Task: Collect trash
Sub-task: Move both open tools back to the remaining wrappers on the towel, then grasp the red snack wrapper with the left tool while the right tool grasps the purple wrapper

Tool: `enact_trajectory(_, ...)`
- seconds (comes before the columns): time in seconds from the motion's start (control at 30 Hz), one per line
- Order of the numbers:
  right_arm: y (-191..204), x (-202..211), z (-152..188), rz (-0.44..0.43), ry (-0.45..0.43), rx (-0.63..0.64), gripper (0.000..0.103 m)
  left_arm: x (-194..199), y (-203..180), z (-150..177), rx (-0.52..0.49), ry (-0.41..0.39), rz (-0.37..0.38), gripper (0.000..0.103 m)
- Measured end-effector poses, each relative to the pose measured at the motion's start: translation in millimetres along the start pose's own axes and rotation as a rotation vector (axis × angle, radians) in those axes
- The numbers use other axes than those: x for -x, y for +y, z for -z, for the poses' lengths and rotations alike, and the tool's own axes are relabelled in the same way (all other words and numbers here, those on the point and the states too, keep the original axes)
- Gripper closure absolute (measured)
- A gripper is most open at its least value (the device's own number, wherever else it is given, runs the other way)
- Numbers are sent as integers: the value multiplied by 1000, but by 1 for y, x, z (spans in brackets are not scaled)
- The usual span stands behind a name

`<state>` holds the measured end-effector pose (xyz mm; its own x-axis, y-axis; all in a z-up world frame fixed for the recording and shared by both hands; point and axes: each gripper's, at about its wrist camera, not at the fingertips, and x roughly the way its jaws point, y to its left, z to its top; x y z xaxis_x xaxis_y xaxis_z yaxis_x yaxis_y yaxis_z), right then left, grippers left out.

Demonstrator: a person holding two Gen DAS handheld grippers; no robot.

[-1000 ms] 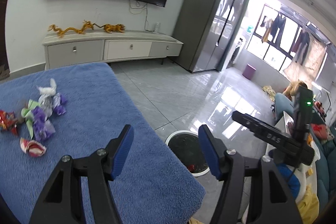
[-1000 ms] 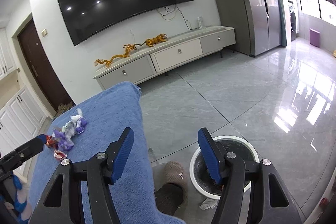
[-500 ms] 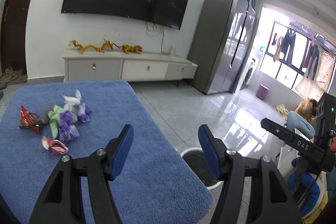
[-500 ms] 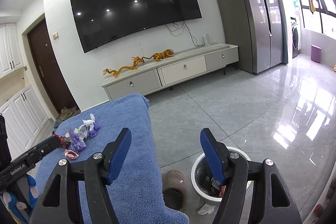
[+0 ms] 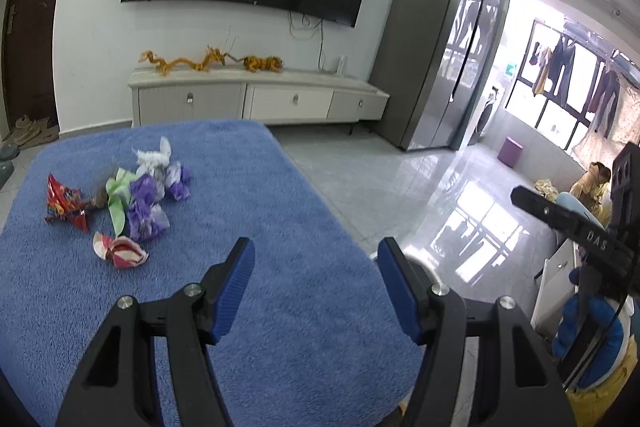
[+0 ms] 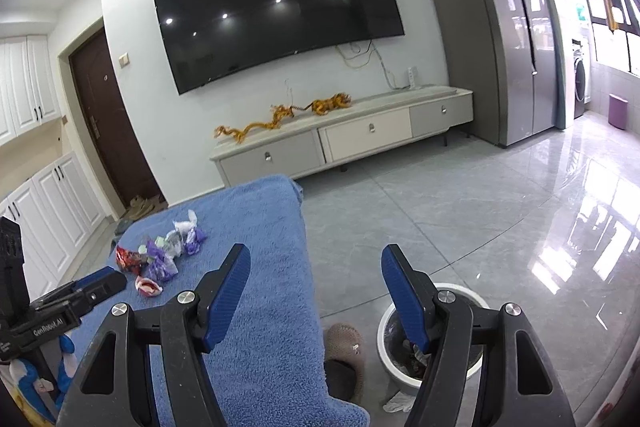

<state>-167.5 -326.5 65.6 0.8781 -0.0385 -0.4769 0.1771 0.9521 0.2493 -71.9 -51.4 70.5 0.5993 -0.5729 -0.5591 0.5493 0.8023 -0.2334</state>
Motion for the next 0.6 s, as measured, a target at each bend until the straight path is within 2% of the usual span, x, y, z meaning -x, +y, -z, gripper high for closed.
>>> enact_trajectory(0.17,13,-27,-1,-25,46,29,37,-9,40,2,63,19,-24,41)
enact_trajectory(0.23,17,-43,-7,-33,73,42,37,-10,60,0,78,6,-59,41)
enact_trajectory(0.43,40,-88,-22,-66,128,100,37,-9,138,-14,118,-24,-220,41)
enact_trajectory(0.6,70,-150,-18,-124,215,151,40,-26,211,-20,205,5,-346,41)
